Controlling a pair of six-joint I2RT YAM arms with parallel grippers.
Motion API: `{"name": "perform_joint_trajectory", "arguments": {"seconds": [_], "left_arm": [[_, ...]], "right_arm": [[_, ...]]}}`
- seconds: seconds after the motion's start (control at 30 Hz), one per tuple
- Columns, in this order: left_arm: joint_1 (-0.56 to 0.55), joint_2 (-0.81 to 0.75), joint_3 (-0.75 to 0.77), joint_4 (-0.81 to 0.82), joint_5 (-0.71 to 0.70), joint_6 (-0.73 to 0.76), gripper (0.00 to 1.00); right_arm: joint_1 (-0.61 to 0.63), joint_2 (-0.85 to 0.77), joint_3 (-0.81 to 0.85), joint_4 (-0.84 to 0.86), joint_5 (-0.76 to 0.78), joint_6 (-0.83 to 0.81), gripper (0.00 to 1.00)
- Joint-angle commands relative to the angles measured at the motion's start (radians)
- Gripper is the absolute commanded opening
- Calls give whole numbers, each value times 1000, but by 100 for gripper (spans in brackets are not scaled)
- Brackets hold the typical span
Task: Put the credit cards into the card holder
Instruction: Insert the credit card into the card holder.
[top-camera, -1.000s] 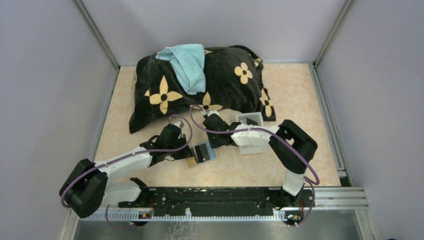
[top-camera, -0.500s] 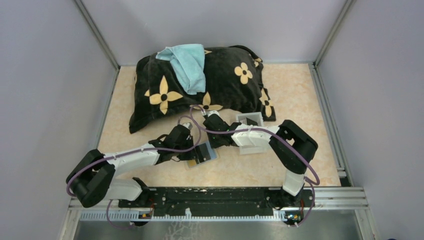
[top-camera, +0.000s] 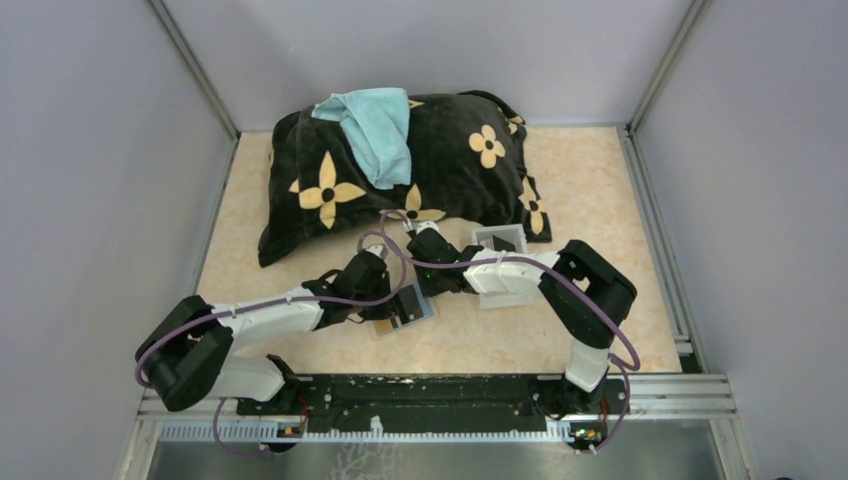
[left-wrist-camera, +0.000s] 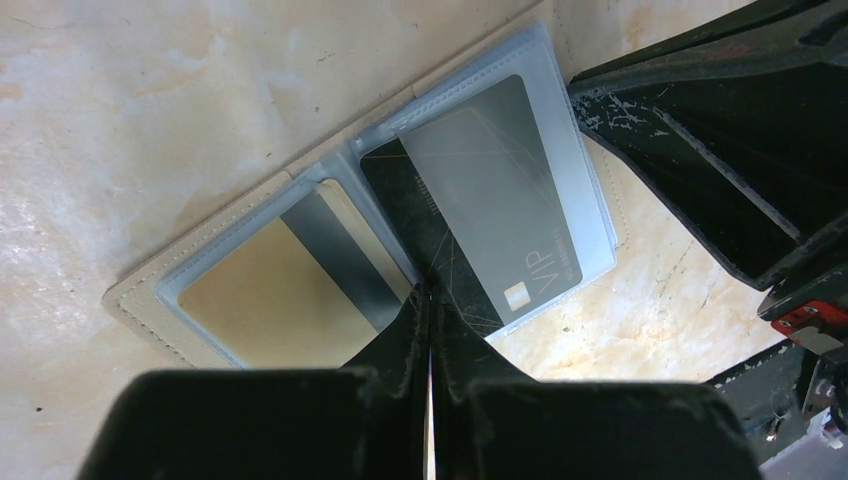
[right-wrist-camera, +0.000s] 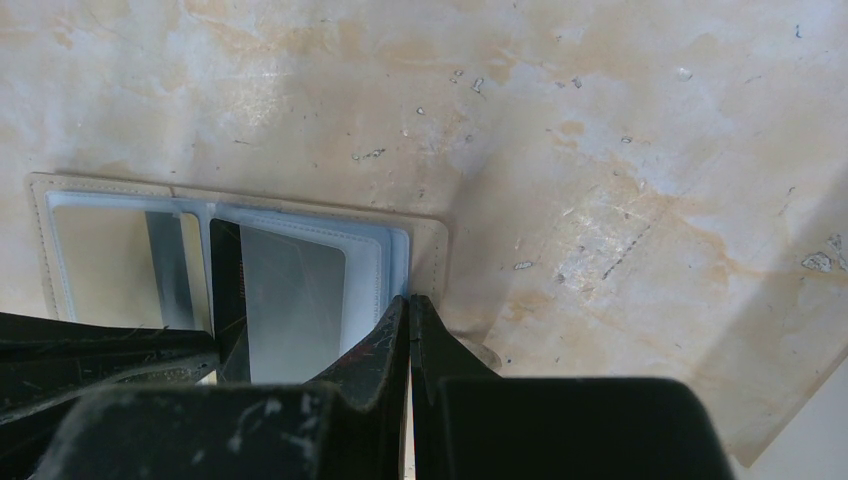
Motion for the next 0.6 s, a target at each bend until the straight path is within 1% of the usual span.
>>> {"name": "perform_joint_trajectory", "arguments": {"seconds": [0.0, 0.3, 0.57], "left_arm": [[-10, -11, 11, 16, -49, -4, 0], [-29, 23, 60, 37, -42, 2, 0], [-38, -54, 75, -19, -89, -4, 0]], "right_arm": [[-19, 28, -41, 18, 21, -4, 0], [-19, 20, -46, 16, 22, -1, 0], [-19, 10, -56, 17, 26, -1, 0]]}}
